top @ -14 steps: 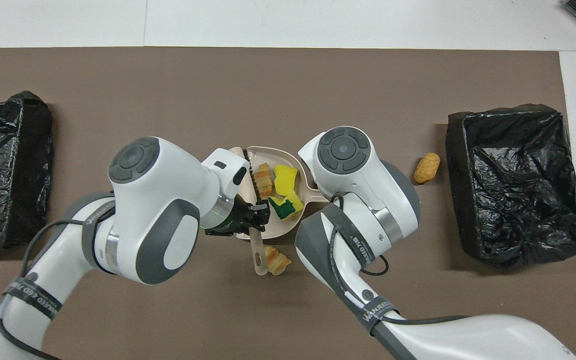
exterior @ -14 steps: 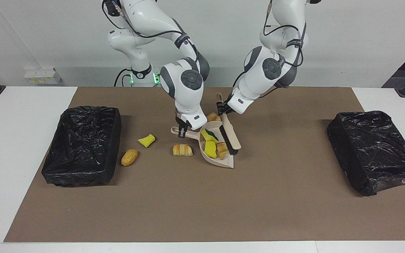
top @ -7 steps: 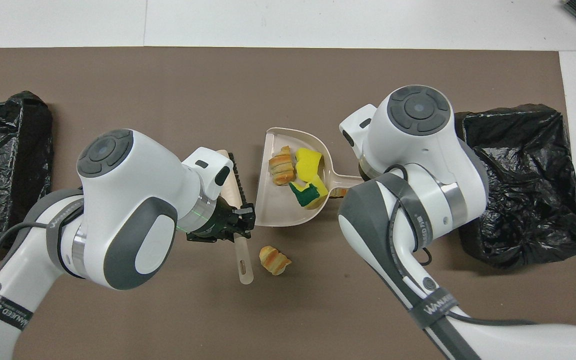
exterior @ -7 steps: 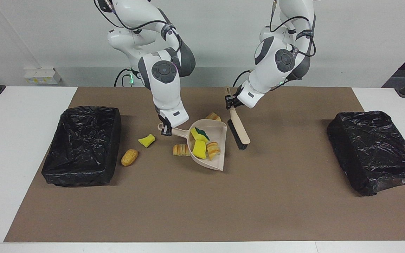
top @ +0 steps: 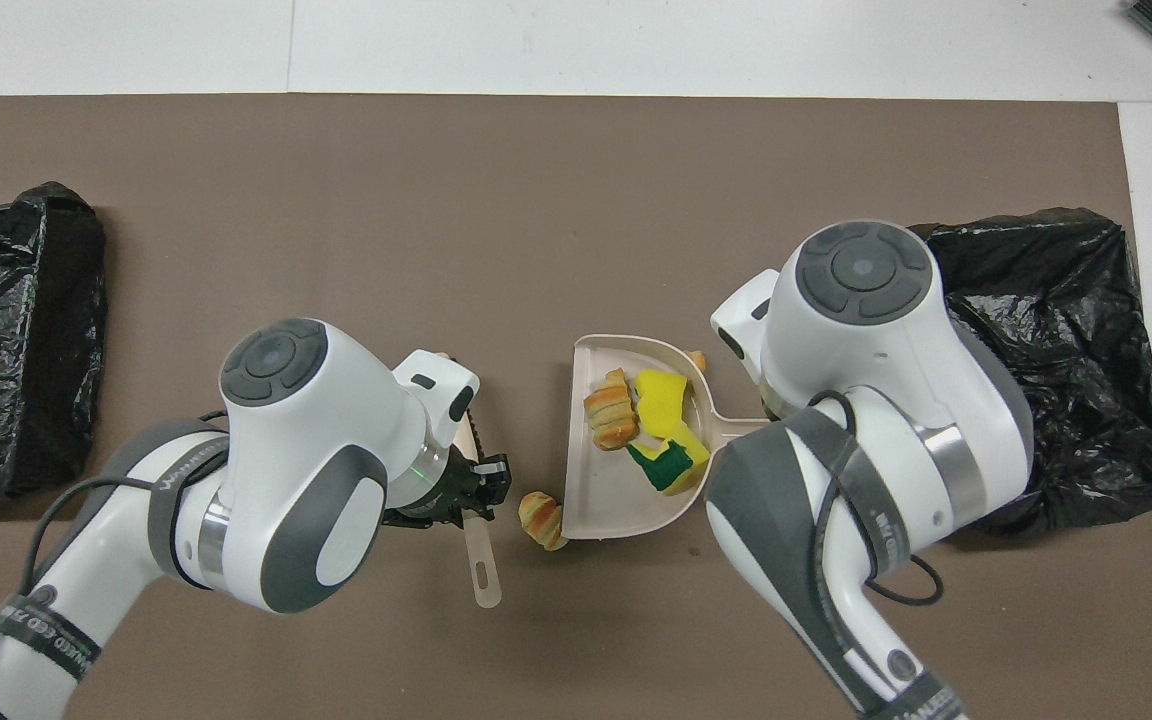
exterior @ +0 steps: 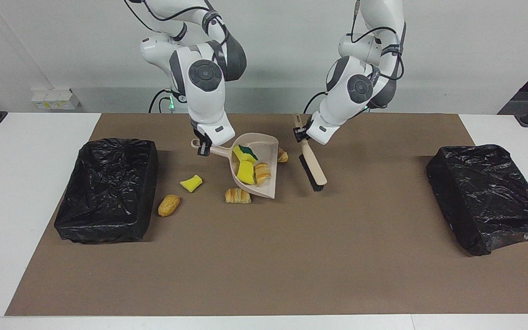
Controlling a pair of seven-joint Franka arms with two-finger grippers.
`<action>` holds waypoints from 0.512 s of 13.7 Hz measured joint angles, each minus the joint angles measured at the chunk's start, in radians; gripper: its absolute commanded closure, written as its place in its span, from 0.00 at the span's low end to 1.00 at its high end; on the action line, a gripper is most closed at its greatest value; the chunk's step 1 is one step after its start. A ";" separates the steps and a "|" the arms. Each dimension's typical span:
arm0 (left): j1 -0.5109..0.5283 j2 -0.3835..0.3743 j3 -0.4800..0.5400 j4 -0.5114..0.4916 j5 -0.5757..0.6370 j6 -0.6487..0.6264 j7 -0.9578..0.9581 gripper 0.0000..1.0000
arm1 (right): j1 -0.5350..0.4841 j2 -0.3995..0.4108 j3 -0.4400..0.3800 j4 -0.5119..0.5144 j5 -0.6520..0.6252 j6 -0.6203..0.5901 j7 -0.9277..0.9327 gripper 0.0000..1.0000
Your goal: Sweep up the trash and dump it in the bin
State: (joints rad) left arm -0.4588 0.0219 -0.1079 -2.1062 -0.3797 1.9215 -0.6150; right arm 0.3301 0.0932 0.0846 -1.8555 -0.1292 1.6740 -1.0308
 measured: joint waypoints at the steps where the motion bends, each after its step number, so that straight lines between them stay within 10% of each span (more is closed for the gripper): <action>1: -0.021 -0.008 -0.001 -0.025 0.014 0.019 -0.026 1.00 | 0.019 -0.021 0.000 -0.034 -0.020 0.008 0.000 1.00; 7: -0.159 -0.061 -0.010 -0.190 0.023 0.191 -0.165 1.00 | 0.051 -0.166 0.003 -0.281 -0.070 0.141 0.003 1.00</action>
State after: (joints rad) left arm -0.6174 -0.0395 -0.1178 -2.2958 -0.3569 2.1129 -0.7796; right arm 0.3814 -0.0733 0.0872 -2.1368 -0.1996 1.8152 -1.0274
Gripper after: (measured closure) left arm 0.740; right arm 0.670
